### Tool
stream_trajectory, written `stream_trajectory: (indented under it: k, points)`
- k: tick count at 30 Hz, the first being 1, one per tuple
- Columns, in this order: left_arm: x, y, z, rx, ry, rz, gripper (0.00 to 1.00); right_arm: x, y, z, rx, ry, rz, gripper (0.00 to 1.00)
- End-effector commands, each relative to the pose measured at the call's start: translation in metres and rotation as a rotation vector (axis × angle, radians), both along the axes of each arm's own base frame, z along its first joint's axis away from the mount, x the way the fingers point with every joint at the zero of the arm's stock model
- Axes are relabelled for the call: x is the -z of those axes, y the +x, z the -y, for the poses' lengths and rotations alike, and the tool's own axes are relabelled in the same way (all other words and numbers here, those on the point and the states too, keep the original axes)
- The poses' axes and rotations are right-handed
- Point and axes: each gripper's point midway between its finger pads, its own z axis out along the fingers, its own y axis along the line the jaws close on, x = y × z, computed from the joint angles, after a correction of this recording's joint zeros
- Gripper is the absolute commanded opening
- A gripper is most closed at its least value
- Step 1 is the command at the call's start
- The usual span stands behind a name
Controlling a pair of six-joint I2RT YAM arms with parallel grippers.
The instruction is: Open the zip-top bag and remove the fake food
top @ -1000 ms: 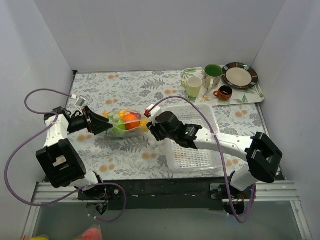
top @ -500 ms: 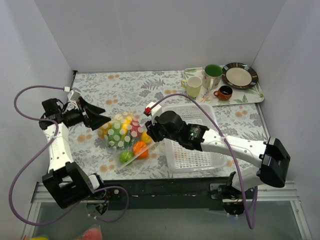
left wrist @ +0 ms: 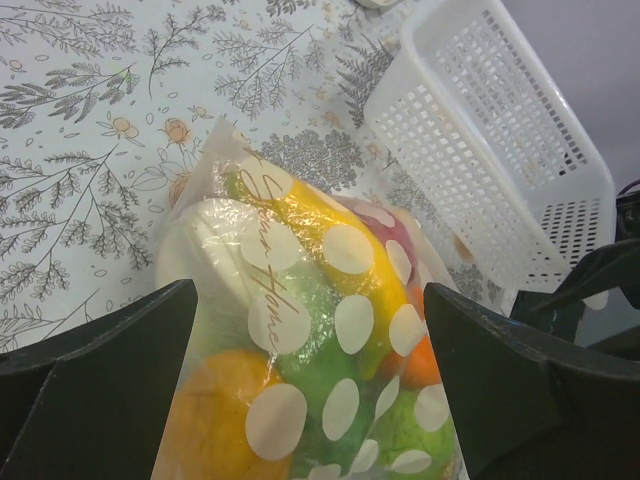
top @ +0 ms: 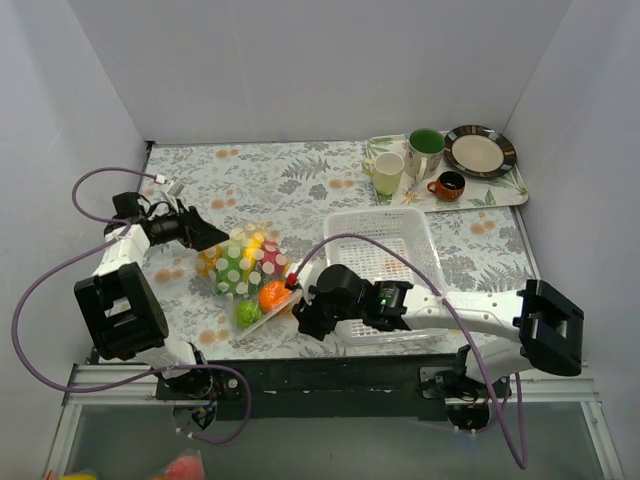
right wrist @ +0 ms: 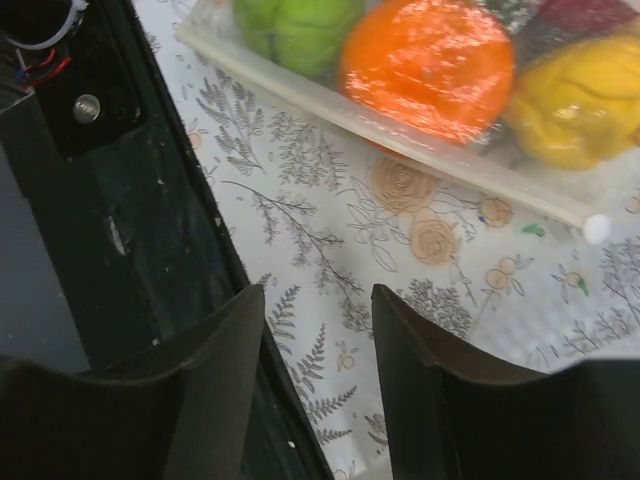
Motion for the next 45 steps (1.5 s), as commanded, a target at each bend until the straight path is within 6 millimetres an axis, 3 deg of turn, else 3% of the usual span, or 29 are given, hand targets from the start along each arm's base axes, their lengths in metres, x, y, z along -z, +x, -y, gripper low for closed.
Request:
stream_trajectory:
  k: [1,6,11,19,26,30,31,32,33,35,38,45]
  points:
    - [0.005,0.016,0.003,0.014,0.117,0.061,0.98,-0.002,-0.005,-0.026,-0.060,0.044,0.020,0.60]
    - [0.023,0.022,-0.004,-0.030,0.194,0.074,0.98,0.021,0.016,-0.042,0.013,-0.006,0.054,0.69]
    - [0.041,0.020,-0.009,-0.033,0.250,0.082,0.98,0.035,0.050,-0.048,0.126,-0.050,0.161,0.73]
    - [0.062,0.012,-0.016,-0.030,0.334,0.063,0.98,0.031,0.081,-0.064,0.202,0.018,0.231,0.74]
    - [0.068,-0.001,0.009,0.054,0.357,0.071,0.98,0.016,0.088,-0.085,0.194,0.096,0.263,0.74]
    - [0.060,-0.005,0.033,0.104,0.315,0.051,0.77,0.014,0.086,-0.096,0.170,0.127,0.246,0.75]
    - [0.060,-0.006,0.036,0.109,0.316,0.042,0.67,0.013,0.084,-0.099,0.155,0.136,0.235,0.75]
    - [0.063,-0.009,0.042,0.129,0.307,0.012,0.47,0.014,0.083,-0.101,0.149,0.137,0.229,0.75]
    - [0.060,-0.007,0.043,0.133,0.310,0.008,0.33,0.014,0.082,-0.103,0.144,0.138,0.223,0.75]
    - [0.065,-0.010,0.045,0.140,0.301,-0.041,0.12,0.016,0.082,-0.103,0.145,0.133,0.220,0.75]
    - [0.067,-0.010,0.042,0.139,0.312,-0.072,0.01,0.022,0.084,-0.102,0.156,0.115,0.220,0.76]
    - [0.079,-0.019,0.033,0.158,0.370,-0.160,0.00,0.056,0.087,-0.099,0.181,0.039,0.202,0.77]
